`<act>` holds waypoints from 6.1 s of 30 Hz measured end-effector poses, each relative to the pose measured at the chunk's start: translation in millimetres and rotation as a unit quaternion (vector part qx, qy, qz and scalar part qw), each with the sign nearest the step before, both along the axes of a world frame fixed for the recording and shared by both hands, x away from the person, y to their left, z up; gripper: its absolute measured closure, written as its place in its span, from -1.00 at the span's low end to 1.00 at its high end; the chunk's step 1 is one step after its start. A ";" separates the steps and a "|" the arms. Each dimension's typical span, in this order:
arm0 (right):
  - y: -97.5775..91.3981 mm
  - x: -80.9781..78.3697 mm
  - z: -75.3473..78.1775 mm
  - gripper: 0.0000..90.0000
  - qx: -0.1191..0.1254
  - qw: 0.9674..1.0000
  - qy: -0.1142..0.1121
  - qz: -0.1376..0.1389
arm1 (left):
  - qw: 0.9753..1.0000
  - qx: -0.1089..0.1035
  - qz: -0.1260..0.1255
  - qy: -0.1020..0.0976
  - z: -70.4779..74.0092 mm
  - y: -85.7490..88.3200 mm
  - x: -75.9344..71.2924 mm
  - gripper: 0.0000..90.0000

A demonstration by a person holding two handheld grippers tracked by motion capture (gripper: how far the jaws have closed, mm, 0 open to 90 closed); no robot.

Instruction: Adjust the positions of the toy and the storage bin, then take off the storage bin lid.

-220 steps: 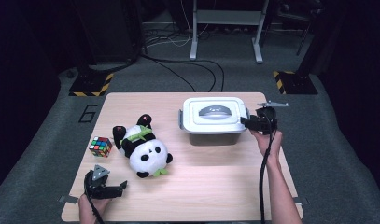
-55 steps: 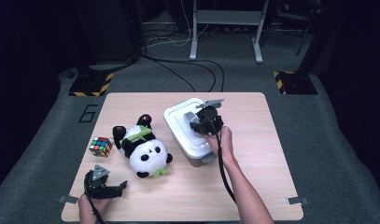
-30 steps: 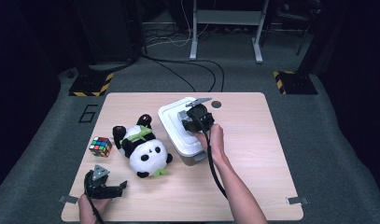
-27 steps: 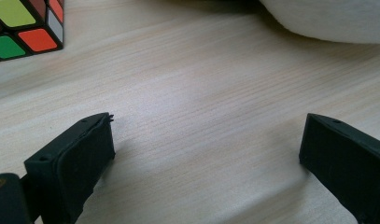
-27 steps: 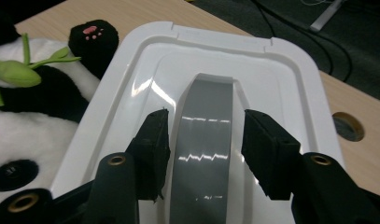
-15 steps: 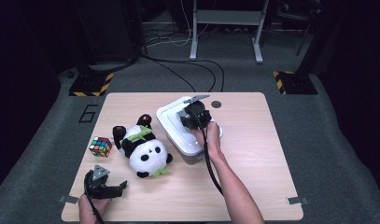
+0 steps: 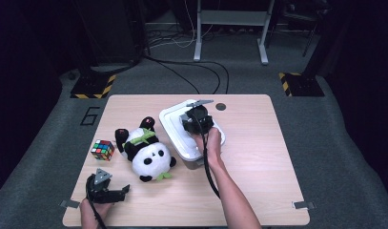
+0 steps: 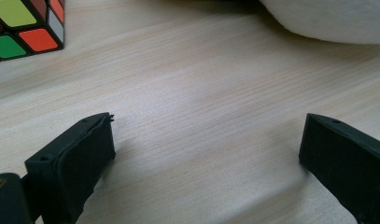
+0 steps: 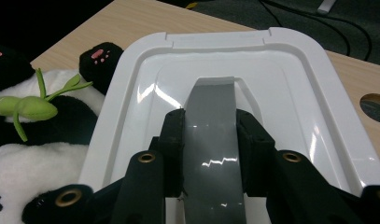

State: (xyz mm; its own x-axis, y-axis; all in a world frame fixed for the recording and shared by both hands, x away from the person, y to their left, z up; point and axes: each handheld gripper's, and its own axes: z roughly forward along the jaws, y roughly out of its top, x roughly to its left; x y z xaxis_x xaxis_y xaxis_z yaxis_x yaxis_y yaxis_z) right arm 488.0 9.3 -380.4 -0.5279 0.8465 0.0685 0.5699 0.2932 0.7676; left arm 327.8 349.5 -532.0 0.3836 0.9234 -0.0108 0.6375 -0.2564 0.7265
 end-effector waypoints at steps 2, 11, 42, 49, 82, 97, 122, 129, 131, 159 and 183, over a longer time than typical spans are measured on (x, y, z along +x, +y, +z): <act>0.2 -0.7 -0.2 0.49 -0.001 1.000 -0.001 0.001 | 1.000 0.000 0.000 0.000 0.0 0.0 0.0 -0.93; 0.1 -0.9 -0.8 0.49 -0.006 1.000 -0.009 0.005 | 1.000 0.003 -0.002 -0.001 0.2 0.4 0.2 -0.93; -28.2 -14.6 33.0 0.49 -0.003 0.999 -0.045 0.009 | 1.000 0.004 -0.002 0.000 0.3 0.4 0.2 -0.93; -44.1 -16.5 41.1 0.49 -0.002 0.999 -0.052 0.004 | 1.000 0.004 -0.002 0.000 0.4 0.4 0.1 -0.93; -115.5 -28.4 53.1 0.49 0.008 0.997 -0.069 -0.041 | 1.000 0.004 -0.002 0.000 0.3 0.4 0.2 -0.93; -147.6 -29.0 55.1 0.49 0.004 0.995 -0.074 -0.065 | 1.000 0.004 -0.002 0.000 0.3 0.3 0.2 -0.93; -197.5 -26.6 32.1 0.49 0.003 0.990 -0.061 -0.124 | 1.000 0.008 0.006 0.004 1.1 -0.5 -0.1 -0.94; -204.4 -22.4 22.9 0.49 0.000 0.989 -0.054 -0.137 | 1.000 0.008 0.008 0.005 1.2 -0.6 -0.3 -0.94; -205.1 -22.1 21.6 0.49 0.000 0.989 -0.052 -0.140 | 1.000 0.009 0.008 0.005 1.2 -0.6 -0.2 -0.94; -201.3 -0.1 -57.8 0.49 -0.022 0.986 0.003 -0.165 | 1.000 0.008 0.009 0.005 1.3 -0.5 -0.4 -0.94; -201.5 11.1 -101.6 0.49 -0.009 0.982 0.041 -0.182 | 1.000 0.006 0.009 0.006 1.3 -0.5 -0.5 -0.93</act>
State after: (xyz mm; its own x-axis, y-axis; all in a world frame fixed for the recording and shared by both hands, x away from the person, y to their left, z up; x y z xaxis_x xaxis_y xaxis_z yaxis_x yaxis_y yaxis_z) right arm 499.1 -192.2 -482.0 -0.1842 0.9796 0.0804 0.6986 0.0729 0.7118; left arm 327.3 349.0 -530.7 0.3674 0.9301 -0.0041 0.6510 -0.2539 0.7154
